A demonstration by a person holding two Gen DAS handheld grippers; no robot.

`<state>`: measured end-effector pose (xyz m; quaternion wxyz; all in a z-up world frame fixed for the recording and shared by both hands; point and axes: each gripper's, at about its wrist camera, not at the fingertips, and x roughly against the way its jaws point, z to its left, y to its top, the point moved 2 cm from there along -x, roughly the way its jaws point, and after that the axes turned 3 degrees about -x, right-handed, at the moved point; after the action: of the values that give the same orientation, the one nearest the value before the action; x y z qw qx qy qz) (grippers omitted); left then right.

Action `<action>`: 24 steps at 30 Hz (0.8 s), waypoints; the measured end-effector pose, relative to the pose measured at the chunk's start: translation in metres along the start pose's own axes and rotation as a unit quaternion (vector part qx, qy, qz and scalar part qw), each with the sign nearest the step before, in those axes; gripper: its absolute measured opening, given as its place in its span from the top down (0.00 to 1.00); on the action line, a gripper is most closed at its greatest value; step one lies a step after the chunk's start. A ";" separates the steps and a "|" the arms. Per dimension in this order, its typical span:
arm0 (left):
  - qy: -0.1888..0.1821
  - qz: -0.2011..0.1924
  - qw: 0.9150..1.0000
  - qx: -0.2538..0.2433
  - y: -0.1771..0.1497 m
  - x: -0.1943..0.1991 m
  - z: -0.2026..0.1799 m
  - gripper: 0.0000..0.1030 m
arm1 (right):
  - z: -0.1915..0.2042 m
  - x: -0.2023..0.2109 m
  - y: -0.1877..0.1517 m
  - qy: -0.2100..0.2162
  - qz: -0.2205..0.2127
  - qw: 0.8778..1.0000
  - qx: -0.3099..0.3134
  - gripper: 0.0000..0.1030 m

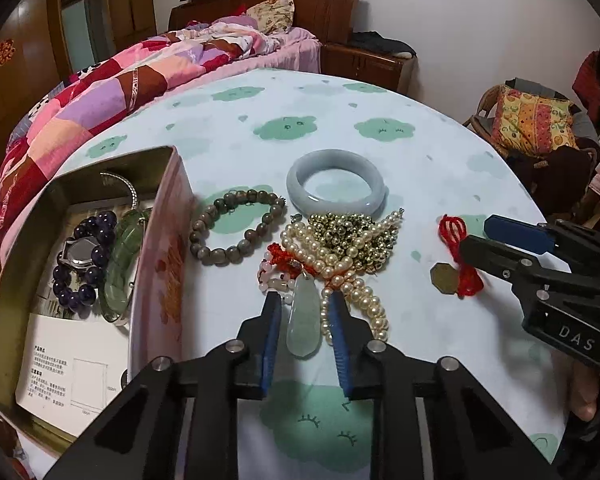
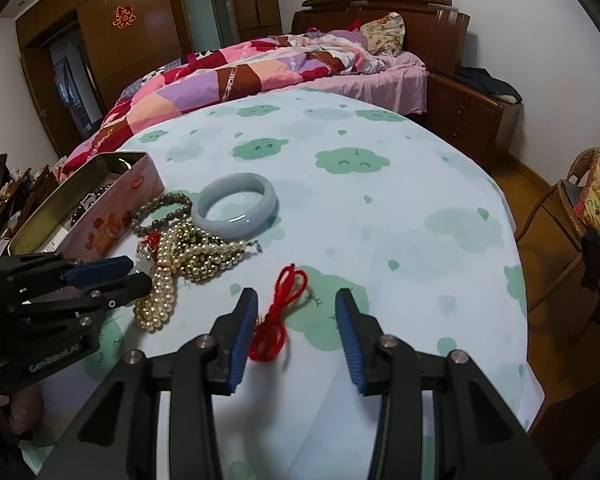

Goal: Organize jewelry
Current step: 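Grasp the pale jade pendant with the left gripper while the right grasps the red string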

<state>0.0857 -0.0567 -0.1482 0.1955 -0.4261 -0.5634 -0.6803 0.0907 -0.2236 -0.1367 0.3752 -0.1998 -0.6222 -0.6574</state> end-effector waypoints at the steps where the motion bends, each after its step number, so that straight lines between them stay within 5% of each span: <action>1: 0.001 0.000 1.000 -0.001 0.000 -0.001 0.000 0.76 | 0.000 0.000 0.000 0.000 0.000 1.000 0.000 0.57; 13: -0.014 0.003 1.000 -0.002 -0.002 -0.001 0.004 0.88 | -0.001 -0.004 -0.003 -0.003 0.011 1.000 0.003 0.57; 17: -0.016 -0.004 1.000 -0.005 -0.004 0.004 0.003 0.88 | -0.003 -0.009 -0.002 -0.005 0.024 1.000 -0.002 0.68; 20: -0.024 -0.018 1.000 -0.008 -0.003 0.012 0.001 0.88 | -0.002 -0.009 -0.004 -0.020 0.024 0.999 0.014 0.88; 24: -0.033 -0.038 0.999 -0.008 0.000 0.025 -0.001 0.88 | -0.003 -0.005 -0.005 -0.006 0.018 1.000 0.006 0.92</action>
<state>0.0716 -0.0521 -0.1278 0.1472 -0.4278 -0.5802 -0.6773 0.0911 -0.2260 -0.1440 0.3845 -0.2130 -0.6247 -0.6454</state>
